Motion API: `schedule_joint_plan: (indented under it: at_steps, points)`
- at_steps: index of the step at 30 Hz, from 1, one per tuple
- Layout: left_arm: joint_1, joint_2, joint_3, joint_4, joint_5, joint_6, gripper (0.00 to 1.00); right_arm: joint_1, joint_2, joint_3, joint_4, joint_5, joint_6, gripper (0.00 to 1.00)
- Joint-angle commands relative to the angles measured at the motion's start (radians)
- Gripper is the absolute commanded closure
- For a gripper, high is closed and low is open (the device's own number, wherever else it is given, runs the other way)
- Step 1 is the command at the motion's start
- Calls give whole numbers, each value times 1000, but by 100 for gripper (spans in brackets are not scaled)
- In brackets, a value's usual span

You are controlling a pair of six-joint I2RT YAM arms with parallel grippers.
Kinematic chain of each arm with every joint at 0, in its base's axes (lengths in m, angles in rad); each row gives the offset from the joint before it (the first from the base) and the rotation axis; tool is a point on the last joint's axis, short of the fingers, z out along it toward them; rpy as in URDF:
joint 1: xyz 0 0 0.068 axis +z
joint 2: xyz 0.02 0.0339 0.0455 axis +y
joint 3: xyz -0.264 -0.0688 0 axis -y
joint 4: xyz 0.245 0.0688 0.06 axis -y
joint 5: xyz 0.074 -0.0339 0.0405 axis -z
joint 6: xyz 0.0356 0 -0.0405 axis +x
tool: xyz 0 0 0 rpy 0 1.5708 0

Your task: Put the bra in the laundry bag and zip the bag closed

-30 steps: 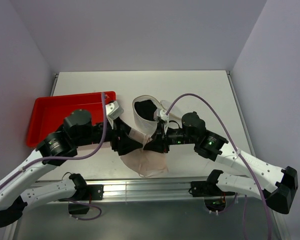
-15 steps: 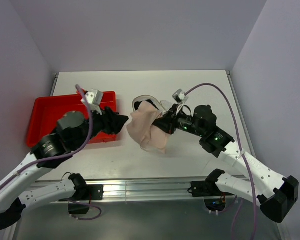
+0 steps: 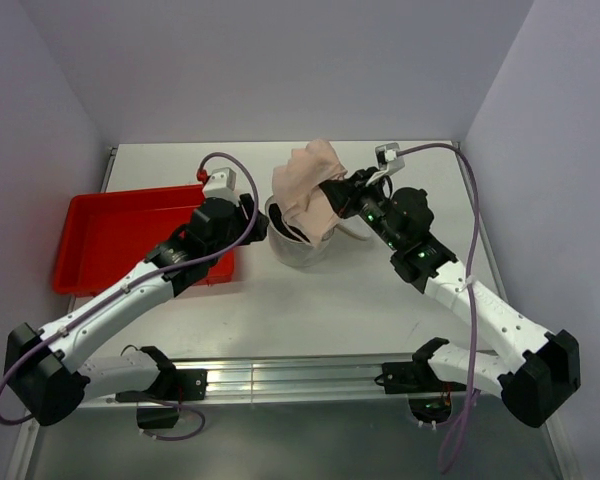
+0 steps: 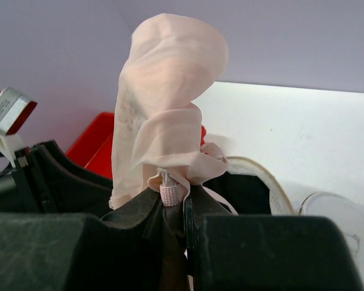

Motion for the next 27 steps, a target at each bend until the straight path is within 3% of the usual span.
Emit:
schedule_joint_plan:
  at_steps: [1, 10, 14, 23, 26, 27]
  points:
    - [34, 50, -21, 173, 62, -38, 40, -13, 50, 42, 151, 50, -18, 100]
    - [85, 214, -24, 291, 137, -73, 42, -62, 188, -7, 376, -70, -108, 100]
    - [99, 274, -9, 324, 166, -69, 48, -79, 255, 10, 384, -156, -99, 100]
    - [116, 344, -7, 356, 227, -73, 73, -80, 354, -13, 453, -156, -126, 100]
    - [117, 352, -6, 353, 229, -70, 84, -79, 386, 4, 472, -127, -186, 100]
    - [119, 352, -6, 355, 227, -70, 92, -80, 391, 7, 473, -122, -195, 100]
